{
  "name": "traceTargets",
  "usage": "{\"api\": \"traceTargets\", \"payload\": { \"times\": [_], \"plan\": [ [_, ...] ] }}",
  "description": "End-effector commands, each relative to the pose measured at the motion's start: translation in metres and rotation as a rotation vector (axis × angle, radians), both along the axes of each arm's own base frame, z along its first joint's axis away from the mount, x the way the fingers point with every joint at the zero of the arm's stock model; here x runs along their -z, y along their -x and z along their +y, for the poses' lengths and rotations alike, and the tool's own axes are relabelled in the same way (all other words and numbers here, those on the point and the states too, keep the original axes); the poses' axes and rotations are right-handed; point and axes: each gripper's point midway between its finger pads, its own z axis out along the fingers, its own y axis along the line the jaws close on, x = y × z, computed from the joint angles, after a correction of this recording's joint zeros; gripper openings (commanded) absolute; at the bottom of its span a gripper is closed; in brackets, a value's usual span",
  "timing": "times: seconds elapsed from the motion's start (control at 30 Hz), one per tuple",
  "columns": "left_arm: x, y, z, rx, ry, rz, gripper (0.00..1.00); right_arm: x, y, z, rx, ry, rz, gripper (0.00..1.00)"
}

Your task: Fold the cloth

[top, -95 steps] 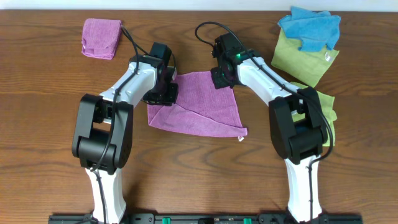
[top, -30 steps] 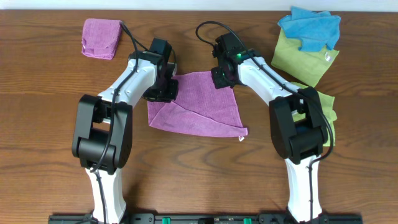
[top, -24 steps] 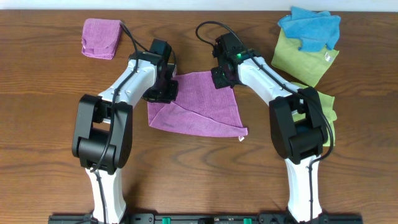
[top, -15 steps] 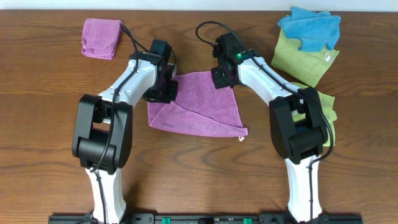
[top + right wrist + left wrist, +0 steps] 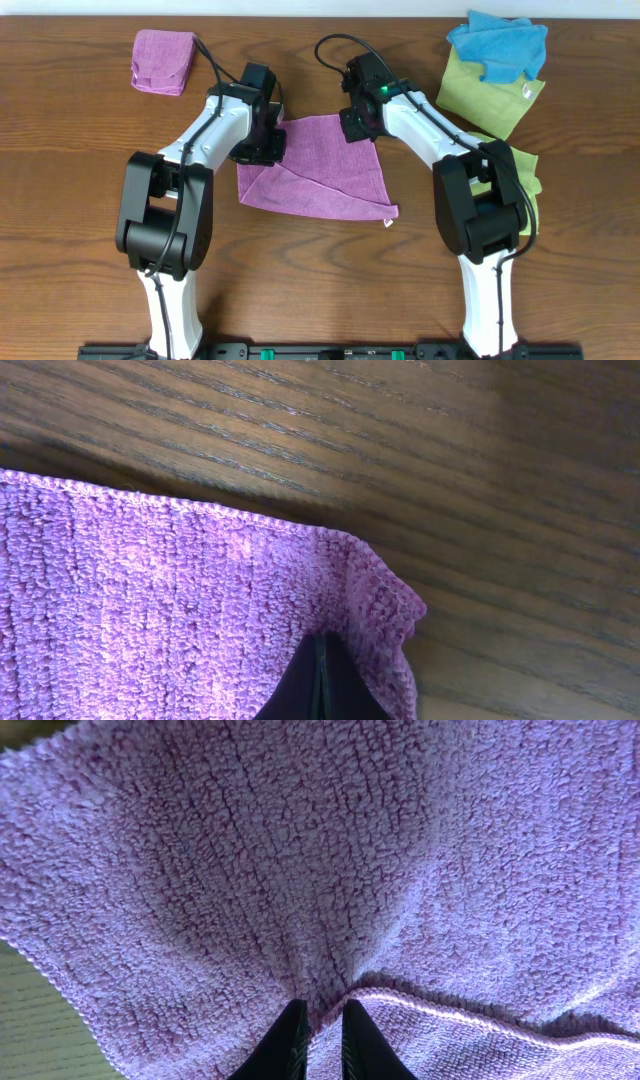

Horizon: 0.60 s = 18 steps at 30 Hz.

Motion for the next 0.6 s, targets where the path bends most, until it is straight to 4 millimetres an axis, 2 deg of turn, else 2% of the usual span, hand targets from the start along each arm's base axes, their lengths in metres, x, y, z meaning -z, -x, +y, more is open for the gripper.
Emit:
{"api": "traceTargets", "payload": {
  "times": [0.0,0.3,0.43,0.57],
  "plan": [
    [0.0117,0.0063,0.0036,0.005,-0.015,0.028,0.14,0.0415,0.0146,-0.0140,0.009,0.049,0.091,0.01],
    [0.0144,0.0071,0.0023,0.005,-0.006,0.028,0.13,0.0415,0.0146,-0.0140,0.008,0.049,0.091,0.01],
    [0.0137,0.0085,-0.0017,0.002,0.018,0.036,0.06,0.0415,0.0146,-0.0140,0.008,0.049,0.091,0.01],
    [0.0137,0.0089,-0.0018,0.002,0.018,0.038,0.06,0.0413,0.0146,-0.0139,0.009,0.049,0.091,0.01]
  ]
}}
